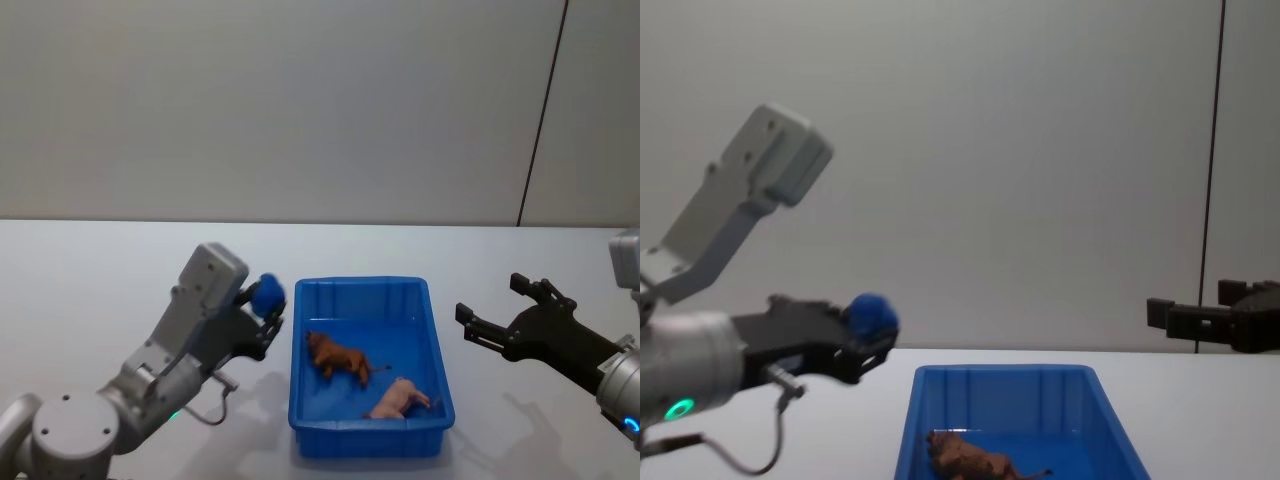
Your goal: Pick up the two dolls from the table and place them into the box.
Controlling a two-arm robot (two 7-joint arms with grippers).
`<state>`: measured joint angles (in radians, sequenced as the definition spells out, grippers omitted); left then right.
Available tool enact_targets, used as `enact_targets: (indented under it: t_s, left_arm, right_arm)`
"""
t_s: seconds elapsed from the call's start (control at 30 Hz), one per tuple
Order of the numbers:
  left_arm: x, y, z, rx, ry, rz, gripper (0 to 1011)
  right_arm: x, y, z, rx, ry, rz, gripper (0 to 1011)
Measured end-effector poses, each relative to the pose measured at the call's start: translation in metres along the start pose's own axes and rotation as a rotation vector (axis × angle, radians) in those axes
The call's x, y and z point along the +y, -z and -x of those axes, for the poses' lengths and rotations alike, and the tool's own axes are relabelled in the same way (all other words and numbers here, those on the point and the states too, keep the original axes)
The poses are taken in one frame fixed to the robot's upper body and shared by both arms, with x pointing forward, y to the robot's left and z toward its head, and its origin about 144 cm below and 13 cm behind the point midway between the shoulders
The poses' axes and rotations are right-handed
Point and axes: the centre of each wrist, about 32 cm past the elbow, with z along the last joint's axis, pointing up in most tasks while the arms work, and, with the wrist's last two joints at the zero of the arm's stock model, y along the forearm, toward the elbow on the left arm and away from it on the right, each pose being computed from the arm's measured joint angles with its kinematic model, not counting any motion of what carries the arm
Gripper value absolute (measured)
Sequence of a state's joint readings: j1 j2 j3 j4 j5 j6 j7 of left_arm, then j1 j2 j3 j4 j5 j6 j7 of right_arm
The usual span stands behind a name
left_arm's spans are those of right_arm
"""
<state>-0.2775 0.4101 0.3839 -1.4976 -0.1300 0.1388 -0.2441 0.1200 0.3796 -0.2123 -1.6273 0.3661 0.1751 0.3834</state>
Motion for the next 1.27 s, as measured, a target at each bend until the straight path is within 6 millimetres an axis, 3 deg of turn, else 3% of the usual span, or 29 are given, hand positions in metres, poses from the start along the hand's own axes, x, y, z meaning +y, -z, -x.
enact_targets:
  t_s: [0.2, 0.33, 0.57, 0.97, 1.27]
  left_arm:
    - [-0.014, -0.015, 0.009, 0.008, 0.039, 0.073, 330]
    - [-0.019, -0.020, 0.014, 0.014, 0.056, 0.098, 415]
    - [-0.030, -0.026, 0.023, 0.031, 0.088, 0.139, 695]
    - [-0.033, -0.029, 0.030, 0.051, 0.092, 0.177, 1001]
    - [-0.029, -0.029, 0.031, 0.057, 0.080, 0.190, 1001]
  right_arm:
    - [0.000, 0.000, 0.000, 0.000, 0.000, 0.000, 1001]
    - [0.000, 0.000, 0.000, 0.000, 0.000, 0.000, 1001]
    - [0.000, 0.000, 0.000, 0.000, 0.000, 0.000, 1001]
    - [0.000, 0.000, 0.000, 0.000, 0.000, 0.000, 1001]
    - [0.000, 0.000, 0.000, 0.000, 0.000, 0.000, 1001]
